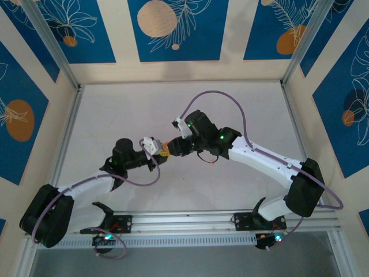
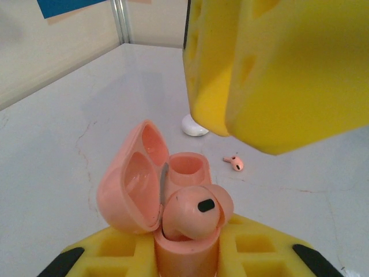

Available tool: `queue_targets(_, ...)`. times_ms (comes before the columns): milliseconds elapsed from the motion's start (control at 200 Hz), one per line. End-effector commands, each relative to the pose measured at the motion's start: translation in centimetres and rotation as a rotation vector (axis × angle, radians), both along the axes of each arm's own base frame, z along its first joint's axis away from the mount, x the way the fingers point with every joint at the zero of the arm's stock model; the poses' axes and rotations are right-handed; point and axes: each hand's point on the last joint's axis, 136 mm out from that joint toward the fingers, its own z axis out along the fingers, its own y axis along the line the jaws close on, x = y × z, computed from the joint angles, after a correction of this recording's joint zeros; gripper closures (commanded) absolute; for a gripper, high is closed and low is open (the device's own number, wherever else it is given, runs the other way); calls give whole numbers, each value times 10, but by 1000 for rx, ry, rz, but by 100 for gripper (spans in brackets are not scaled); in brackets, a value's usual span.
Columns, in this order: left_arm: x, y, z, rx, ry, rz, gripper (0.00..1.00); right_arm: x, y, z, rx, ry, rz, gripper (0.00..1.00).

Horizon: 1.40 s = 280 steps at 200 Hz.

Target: Insert the wireless bluetooth earbuds into the charging case

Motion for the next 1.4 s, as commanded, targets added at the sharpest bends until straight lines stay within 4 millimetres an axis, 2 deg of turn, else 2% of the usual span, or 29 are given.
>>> queue_targets(0,-6,-4,7,-4,-46,-32,78,-6,5,2,9,-4,45,65)
queue_targets(350,-7,-4,9,-7,-52,-30,77,-4,7,-14,-45,19,46,65)
queue_targets(555,-8,-4,10,-6,-54,-31,78,0,3,-18,-70,13,16,71)
queue_targets(1035,-8,-4,11,-6,-58,-34,77,13,-7,-15,-65,-4,-50,72)
queue_targets(1395,-10,-4,14,-11,-63,-39,78,15,-8,-14,-29,11,-46,68)
